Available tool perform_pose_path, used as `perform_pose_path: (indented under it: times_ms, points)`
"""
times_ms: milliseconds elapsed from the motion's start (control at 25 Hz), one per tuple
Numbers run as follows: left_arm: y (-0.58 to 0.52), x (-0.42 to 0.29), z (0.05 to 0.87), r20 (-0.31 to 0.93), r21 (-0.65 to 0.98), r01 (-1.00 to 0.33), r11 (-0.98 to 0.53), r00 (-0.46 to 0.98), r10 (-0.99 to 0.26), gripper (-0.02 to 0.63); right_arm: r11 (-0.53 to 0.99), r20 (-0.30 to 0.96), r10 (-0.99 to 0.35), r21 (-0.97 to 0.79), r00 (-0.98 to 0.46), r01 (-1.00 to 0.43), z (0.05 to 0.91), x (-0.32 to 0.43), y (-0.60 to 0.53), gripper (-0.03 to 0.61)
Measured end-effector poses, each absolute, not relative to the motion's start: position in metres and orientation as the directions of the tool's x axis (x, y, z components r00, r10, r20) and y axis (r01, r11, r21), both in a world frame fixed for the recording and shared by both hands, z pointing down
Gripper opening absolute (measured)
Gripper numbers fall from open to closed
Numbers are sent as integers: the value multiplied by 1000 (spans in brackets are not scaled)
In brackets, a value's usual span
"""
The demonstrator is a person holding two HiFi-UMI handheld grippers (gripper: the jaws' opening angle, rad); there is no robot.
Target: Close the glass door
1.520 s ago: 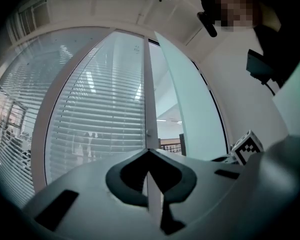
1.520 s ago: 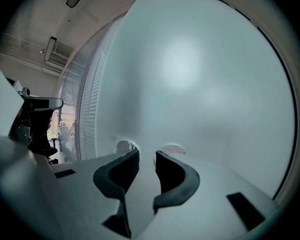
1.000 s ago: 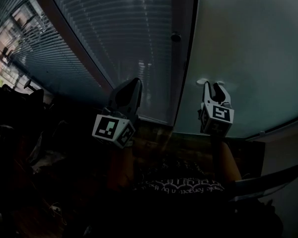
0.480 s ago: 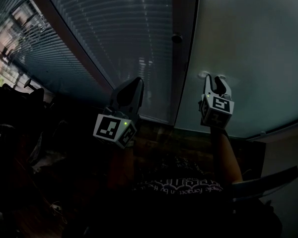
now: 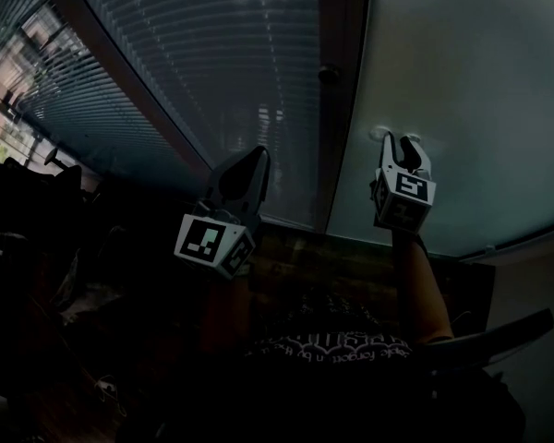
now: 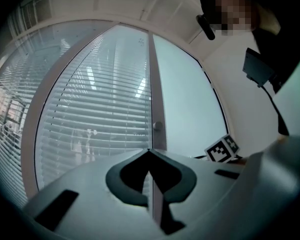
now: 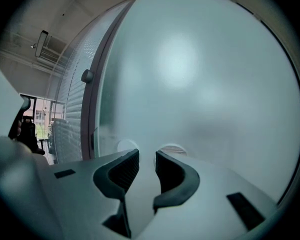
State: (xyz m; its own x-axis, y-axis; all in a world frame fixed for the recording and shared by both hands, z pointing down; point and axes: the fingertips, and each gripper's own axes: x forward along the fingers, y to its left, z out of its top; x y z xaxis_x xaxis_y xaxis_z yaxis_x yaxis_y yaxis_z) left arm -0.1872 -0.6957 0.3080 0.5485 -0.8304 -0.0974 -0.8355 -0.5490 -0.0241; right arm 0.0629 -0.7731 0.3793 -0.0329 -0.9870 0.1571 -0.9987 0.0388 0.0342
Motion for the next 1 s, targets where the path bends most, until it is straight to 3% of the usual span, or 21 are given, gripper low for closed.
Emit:
perform_pose_path:
  times_ms: [1000]
  points:
    - [-690,-167,300,-84,-49,-804,-593,595,-799,2,45,150,-988,33,-39,-998,380,66,-790,104]
